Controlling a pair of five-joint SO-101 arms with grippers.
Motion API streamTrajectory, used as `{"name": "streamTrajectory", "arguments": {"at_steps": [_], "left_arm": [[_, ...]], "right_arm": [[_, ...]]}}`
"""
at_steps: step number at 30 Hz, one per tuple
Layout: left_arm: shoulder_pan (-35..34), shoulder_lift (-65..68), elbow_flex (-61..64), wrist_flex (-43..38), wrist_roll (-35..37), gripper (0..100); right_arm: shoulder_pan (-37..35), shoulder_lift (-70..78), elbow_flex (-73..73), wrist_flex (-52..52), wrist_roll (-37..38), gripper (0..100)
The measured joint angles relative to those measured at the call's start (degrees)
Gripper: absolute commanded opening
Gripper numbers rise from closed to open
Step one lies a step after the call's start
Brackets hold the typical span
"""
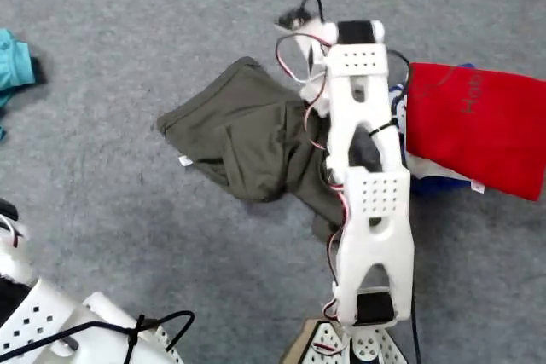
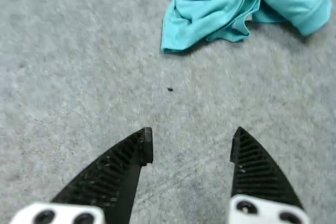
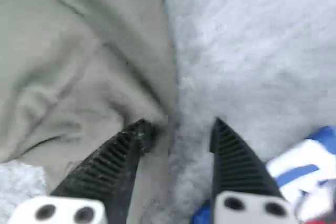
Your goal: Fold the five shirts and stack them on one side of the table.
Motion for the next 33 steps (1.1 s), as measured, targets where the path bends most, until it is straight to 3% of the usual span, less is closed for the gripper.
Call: {"name": "streamTrajectory", "arguments": {"at_steps": [7, 16, 20, 25, 33], "left_arm": [[0.97, 0.00, 4.75, -1.67, 0.00, 25], [1.32, 0.00, 13.80, -10.81, 1.93, 25], [1.32, 0.00, 17.05, -13.89, 3.87, 25], [1.32, 0.00, 22.95, -18.81, 4.75, 25], [5.01, 0.00, 27.52, -22.15, 4.92, 25]], "right_arm": [[-9.58, -8.18, 0.00, 0.00, 0.00, 9.4], [-20.84, -3.08, 0.00, -3.34, -0.09, 9.4], [-23.74, 1.85, 0.00, -6.42, -0.44, 9.7], [-25.41, 6.33, 0.00, -7.12, -2.02, 17.6], [-25.32, 14.07, -5.54, -7.12, -2.20, 17.8]]}}
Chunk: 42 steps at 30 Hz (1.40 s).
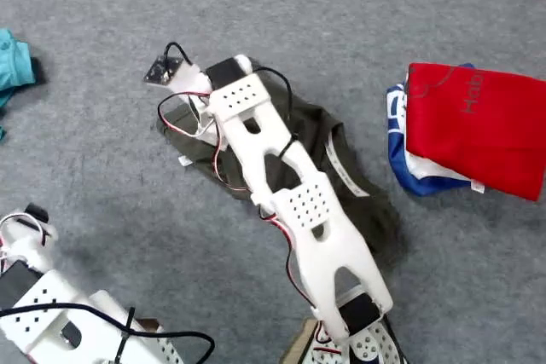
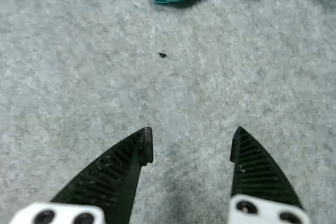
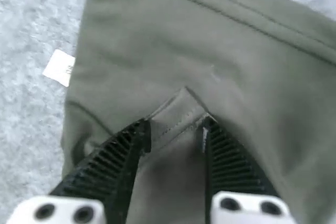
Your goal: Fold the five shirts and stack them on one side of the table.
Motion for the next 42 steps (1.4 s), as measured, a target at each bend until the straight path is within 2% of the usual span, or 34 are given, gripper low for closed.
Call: {"name": "streamTrajectory", "arguments": {"at_steps": [3, 7, 13, 19, 27, 32, 38, 42], "left_arm": [[0.44, 0.00, 0.44, 0.00, 0.00, 25], [0.44, 0.00, 1.58, -0.53, 0.00, 25], [2.46, 0.00, 4.84, -4.57, 0.00, 25], [2.99, 0.00, 5.01, -4.84, 0.00, 25], [2.99, 0.00, 5.27, -4.84, 0.00, 25], [3.52, 0.09, 5.27, -4.84, 0.35, 25], [10.37, 0.09, 2.29, -1.93, 3.60, 25], [17.67, 0.79, -4.66, 0.44, 7.21, 23]], "right_arm": [[0.00, 2.20, -1.23, -0.09, 2.20, 15.9], [0.18, 3.96, -3.87, -0.09, 3.25, 6.8], [0.79, 4.48, -7.74, 0.00, 3.25, 6.5], [1.23, 4.48, -16.18, 6.15, 3.25, 5.8], [2.90, 4.48, -25.23, 7.12, 3.08, 4.1], [5.10, 1.67, -28.13, 7.12, -4.31, 4.1], [12.66, -9.67, -28.22, 7.12, -14.15, 4.1], [19.16, -15.30, -28.40, 7.12, -16.09, 4.1]]}}
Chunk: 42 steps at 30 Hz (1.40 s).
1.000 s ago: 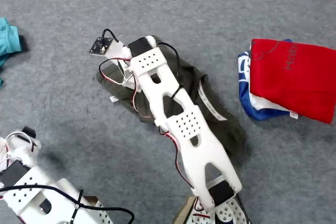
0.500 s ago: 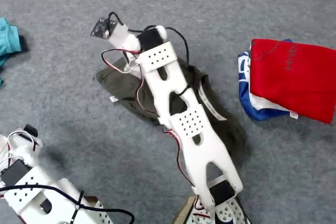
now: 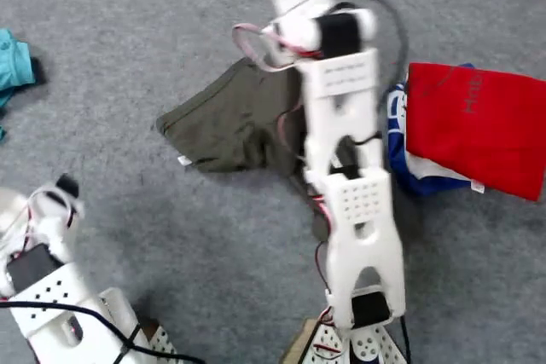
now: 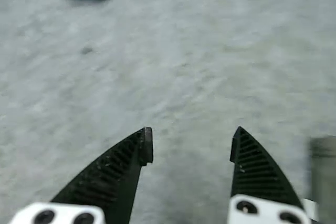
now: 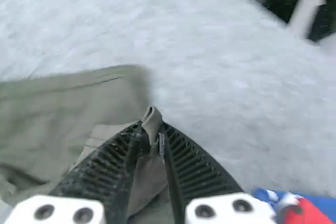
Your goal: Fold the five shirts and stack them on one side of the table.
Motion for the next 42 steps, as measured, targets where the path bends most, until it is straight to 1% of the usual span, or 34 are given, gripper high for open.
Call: {"name": "streamTrajectory", "arguments": {"at_steps": [4, 9, 14, 20, 24, 27, 35, 42], "left_arm": [[8.44, 5.27, -6.95, 0.09, 1.58, 20], [15.47, 20.75, -18.73, 0.97, 1.93, 20], [21.63, 39.30, -34.02, 6.59, 3.69, 20], [28.92, 58.37, -53.36, 14.42, 7.38, 20], [34.02, 69.19, -63.74, 18.11, 12.22, 20], [36.84, 76.31, -70.59, 19.34, 15.74, 20], [39.56, 92.84, -92.48, 19.52, 21.80, 20], [41.05, 111.30, -114.64, 19.52, 26.90, 20]], "right_arm": [[5.80, -0.97, -0.44, 0.09, -0.35, 4.1], [10.55, -0.97, -0.44, 0.09, -0.53, 4.1], [14.77, -0.97, -0.44, -1.49, -4.84, 4.1], [21.10, -0.97, -0.44, -4.84, -5.36, 4.1], [21.54, -0.97, -0.44, -5.45, -5.45, 4.1], [21.45, -0.79, -0.44, -5.54, -5.45, 4.1], [21.19, 0.70, -0.44, -5.54, -5.45, 4.1], [20.40, 1.32, -0.44, -5.54, -5.45, 4.1]]}}
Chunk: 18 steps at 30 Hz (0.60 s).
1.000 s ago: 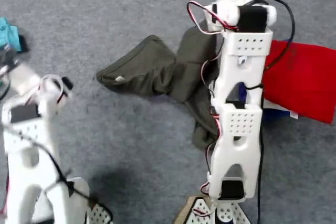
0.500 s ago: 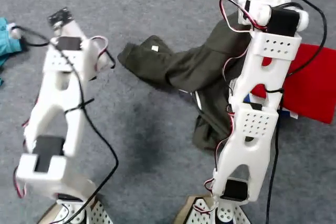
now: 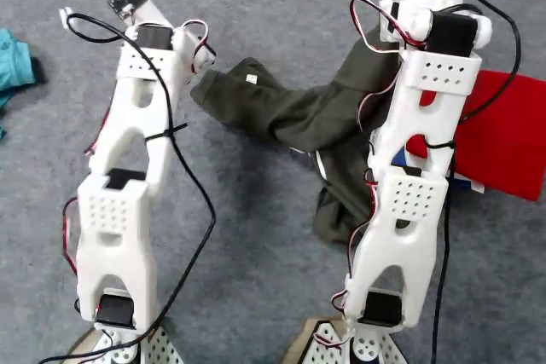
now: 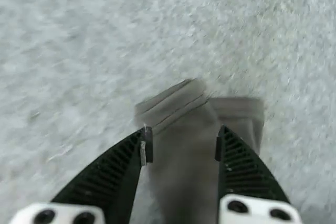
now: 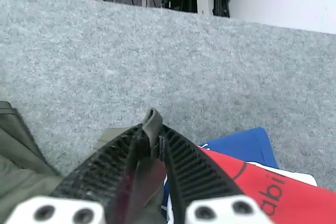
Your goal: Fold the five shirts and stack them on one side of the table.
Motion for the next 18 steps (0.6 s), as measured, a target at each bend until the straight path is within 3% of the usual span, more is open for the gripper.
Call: {"name": "streamTrajectory", "arguments": {"at_steps": [10, 18], "left_arm": [[0.35, 22.51, -24.18, 0.00, 7.03, 20], [1.85, 27.78, -29.71, 0.00, 8.26, 20]], "right_arm": [[-0.35, 0.00, 0.00, 0.00, 0.00, 4.1], [-1.58, 0.00, 0.00, 0.00, 0.00, 4.1]]}}
